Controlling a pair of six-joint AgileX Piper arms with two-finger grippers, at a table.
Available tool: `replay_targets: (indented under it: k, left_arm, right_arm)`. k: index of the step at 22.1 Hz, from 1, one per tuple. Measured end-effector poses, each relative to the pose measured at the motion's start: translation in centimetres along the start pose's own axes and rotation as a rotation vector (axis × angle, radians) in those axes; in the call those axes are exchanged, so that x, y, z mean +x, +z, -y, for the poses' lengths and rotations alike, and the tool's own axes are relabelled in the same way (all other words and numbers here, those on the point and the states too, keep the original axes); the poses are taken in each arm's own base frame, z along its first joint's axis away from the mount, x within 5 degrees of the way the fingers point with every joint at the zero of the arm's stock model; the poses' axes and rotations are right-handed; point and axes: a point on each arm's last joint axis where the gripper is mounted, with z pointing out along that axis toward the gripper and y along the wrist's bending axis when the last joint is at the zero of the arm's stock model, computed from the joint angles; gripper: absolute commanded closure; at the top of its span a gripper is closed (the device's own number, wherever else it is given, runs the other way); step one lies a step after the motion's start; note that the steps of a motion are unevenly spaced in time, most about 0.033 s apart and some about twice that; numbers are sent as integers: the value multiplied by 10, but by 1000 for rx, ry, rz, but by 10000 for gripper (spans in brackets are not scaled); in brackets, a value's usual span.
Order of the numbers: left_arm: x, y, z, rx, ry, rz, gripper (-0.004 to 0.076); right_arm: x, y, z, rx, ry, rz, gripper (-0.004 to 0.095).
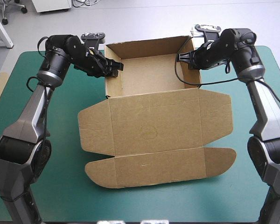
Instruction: Fold the box
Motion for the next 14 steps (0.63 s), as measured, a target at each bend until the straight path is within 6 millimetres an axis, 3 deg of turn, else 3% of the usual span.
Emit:
replay_targets:
  k: [4,8,11,14]
  left_arm:
    - [1,5,2,-50,2,-8,442]
    - [2,16,-1,-89,-13,-31,568]
    - [2,22,-6,-138,-12,-37,714]
    - [2,32,-11,-185,-20,-51,734]
  right_arm:
    - [3,11,-9,15,-4,-22,904]
    - [6,19,-15,46,-16,-37,904]
    - [8,30,-15,50,-5,-59,903]
    - [9,39,-15,54,5,-78,903]
